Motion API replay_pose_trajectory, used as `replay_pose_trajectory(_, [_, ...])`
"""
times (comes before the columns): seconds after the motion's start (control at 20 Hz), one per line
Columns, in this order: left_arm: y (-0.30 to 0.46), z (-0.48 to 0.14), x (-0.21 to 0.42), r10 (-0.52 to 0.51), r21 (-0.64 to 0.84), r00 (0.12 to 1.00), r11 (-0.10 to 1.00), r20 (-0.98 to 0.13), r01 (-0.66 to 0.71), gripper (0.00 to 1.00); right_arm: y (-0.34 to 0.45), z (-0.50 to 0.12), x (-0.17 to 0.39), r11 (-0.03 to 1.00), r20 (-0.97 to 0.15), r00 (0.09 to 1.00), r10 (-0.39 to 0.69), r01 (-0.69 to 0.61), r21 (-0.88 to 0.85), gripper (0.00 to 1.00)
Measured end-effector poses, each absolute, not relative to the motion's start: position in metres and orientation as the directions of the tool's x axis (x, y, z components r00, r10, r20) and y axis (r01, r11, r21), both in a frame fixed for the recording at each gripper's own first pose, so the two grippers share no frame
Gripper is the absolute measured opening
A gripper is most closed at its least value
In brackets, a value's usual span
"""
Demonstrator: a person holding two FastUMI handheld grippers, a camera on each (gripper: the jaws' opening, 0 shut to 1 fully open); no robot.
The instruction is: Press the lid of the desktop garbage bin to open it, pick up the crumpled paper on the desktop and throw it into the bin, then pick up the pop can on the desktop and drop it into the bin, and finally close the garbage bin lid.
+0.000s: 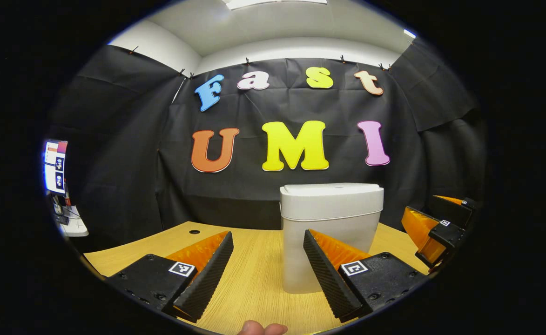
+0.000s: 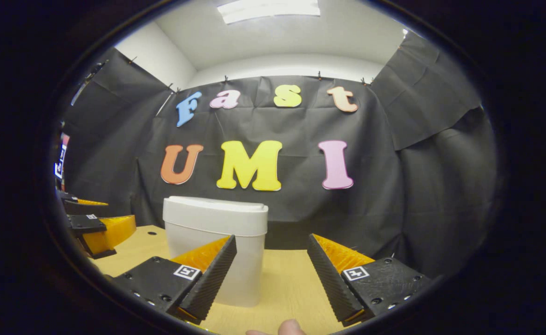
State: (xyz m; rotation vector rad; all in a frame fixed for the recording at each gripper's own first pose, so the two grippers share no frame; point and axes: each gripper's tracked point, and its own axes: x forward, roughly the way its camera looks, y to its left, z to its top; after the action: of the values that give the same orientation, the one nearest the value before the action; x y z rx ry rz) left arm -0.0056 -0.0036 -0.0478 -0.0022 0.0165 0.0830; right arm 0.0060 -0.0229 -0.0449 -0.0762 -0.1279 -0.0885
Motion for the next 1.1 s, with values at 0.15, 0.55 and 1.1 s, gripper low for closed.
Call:
replay_pose_trajectory(0.15, [-0.003, -0.049, -0.007, 0.082, -0.006, 0.996, 0.997, -0.021, -0.083, 0.98, -0.022, -0.043, 0.006, 0.993, 0.134, 0.987, -0.085, 0.096, -0.075, 0.95])
replay_pose_trajectory(0.55, [-0.002, -0.044, -0.010, 0.088, 0.005, 0.996, 0.996, -0.011, -0.088, 0.98, -0.023, -0.037, 0.002, 0.991, 0.158, 0.983, -0.090, 0.104, -0.085, 0.95])
replay_pose_trajectory(1.1, [-0.004, -0.038, -0.014, 0.083, 0.015, 0.997, 0.996, 0.004, -0.083, 0.98, -0.030, -0.030, -0.002, 0.991, 0.178, 0.978, -0.106, 0.119, -0.064, 0.95])
